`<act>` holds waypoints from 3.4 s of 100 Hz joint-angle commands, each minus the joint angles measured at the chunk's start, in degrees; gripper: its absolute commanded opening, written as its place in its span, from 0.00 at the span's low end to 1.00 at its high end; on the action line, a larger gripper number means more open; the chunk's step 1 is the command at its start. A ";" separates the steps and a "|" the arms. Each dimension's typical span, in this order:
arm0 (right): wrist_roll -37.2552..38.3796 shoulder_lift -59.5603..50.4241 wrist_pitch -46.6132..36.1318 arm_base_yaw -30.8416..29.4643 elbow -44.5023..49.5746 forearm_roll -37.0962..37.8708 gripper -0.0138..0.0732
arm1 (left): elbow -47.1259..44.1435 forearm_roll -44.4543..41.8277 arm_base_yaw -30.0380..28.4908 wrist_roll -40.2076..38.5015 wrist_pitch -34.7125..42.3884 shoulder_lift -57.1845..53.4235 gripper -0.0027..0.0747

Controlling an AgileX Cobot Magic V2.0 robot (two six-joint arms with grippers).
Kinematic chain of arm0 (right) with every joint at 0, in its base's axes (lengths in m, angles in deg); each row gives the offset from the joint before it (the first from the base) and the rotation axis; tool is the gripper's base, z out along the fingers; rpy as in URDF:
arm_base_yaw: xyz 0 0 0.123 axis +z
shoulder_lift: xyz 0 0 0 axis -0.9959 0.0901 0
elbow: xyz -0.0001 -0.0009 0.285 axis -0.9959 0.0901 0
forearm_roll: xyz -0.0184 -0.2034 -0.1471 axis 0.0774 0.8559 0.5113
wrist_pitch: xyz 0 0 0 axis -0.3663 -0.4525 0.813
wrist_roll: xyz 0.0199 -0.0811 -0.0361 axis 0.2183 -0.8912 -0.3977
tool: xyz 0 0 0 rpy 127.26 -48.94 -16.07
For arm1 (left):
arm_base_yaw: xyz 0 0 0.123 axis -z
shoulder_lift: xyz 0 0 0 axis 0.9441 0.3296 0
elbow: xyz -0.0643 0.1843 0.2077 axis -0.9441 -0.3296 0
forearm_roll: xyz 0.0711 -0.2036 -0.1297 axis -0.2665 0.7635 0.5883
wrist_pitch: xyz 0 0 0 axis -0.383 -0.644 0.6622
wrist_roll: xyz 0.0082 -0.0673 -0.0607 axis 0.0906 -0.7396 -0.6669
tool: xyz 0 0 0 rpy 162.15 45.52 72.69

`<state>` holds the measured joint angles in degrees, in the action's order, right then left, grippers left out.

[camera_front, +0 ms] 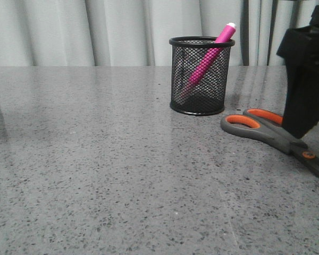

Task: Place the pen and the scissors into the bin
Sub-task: 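Grasp the grey-and-orange scissors with the right gripper and lift them, then carry the scissors over the mesh cup and lower them in, blades down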

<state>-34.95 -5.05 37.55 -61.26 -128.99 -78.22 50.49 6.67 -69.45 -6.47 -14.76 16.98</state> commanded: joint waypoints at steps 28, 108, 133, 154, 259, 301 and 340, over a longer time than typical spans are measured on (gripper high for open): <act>2.44 2.55 -5.04 2.44 -1.94 0.44 0.62 | 1.58 3.27 -0.26 -0.37 1.28 -0.96 0.01; 5.18 6.80 -4.55 2.44 -1.94 3.17 0.10 | 1.58 3.27 -0.26 -0.27 1.48 -0.96 0.01; 4.75 -0.85 -7.38 2.44 -1.94 3.17 0.07 | 1.58 3.27 -0.26 -0.27 1.48 -0.96 0.01; 4.75 -13.34 -22.15 2.44 1.12 3.17 0.07 | 1.58 3.27 -0.26 -0.27 1.48 -0.96 0.01; 6.79 6.77 -89.40 5.83 4.41 2.48 0.07 | 1.58 4.17 -0.26 -0.27 1.48 -0.96 0.01; 6.79 6.77 -93.52 5.83 12.32 2.48 0.07 | 1.58 4.17 -0.26 -0.27 1.48 -0.96 0.01; 6.79 6.77 -99.72 5.83 12.47 2.87 0.12 | 1.58 4.17 -0.26 -0.27 1.48 -0.96 0.01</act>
<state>-27.65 3.66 -54.17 -55.40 -115.44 -75.87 50.49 8.53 -69.45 -6.47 -14.76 16.98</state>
